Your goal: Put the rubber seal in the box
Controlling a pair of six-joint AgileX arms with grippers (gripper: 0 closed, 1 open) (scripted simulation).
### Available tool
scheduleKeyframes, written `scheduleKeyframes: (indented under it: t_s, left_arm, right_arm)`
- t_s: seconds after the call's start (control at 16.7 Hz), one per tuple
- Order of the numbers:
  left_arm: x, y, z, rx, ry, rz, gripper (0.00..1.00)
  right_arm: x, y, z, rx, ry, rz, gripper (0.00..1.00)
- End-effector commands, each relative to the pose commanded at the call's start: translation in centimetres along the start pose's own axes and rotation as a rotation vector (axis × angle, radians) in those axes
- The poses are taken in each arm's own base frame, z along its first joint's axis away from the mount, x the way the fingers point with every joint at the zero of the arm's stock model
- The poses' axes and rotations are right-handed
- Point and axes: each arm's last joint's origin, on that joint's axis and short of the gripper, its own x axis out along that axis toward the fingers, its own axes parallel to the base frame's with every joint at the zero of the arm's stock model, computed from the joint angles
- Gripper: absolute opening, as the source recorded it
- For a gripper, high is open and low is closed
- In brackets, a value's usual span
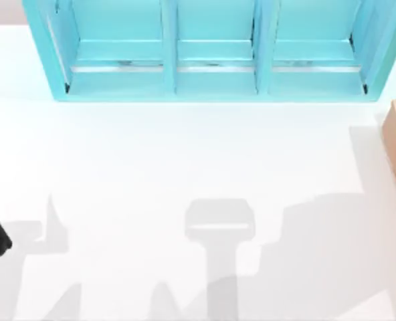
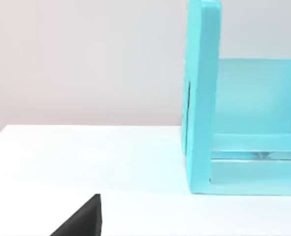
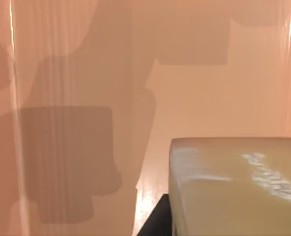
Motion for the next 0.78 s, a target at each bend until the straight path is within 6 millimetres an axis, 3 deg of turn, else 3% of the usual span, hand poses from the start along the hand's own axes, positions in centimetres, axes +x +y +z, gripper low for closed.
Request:
scheduleKeyframes:
  t_s: [0.36,0.6,0.78]
  left_arm:
    - [0.0,0.0,0.0,0.0,0.0,0.0,1.0]
    - [0.0,0.0,0.0,0.0,0.0,0.0,1.0]
    - [0.0,0.0,0.0,0.0,0.0,0.0,1.0]
  right_arm:
    - [4.8,-0.1,-0.2,-0.002,-0.018,-0.006,0.0]
    - [5.1,-0.1,-0.3,-0.002,-0.014,-0.004,0.0]
    - [5.1,-0.1,-0.3,-0.002,-0.014,-0.004,0.23]
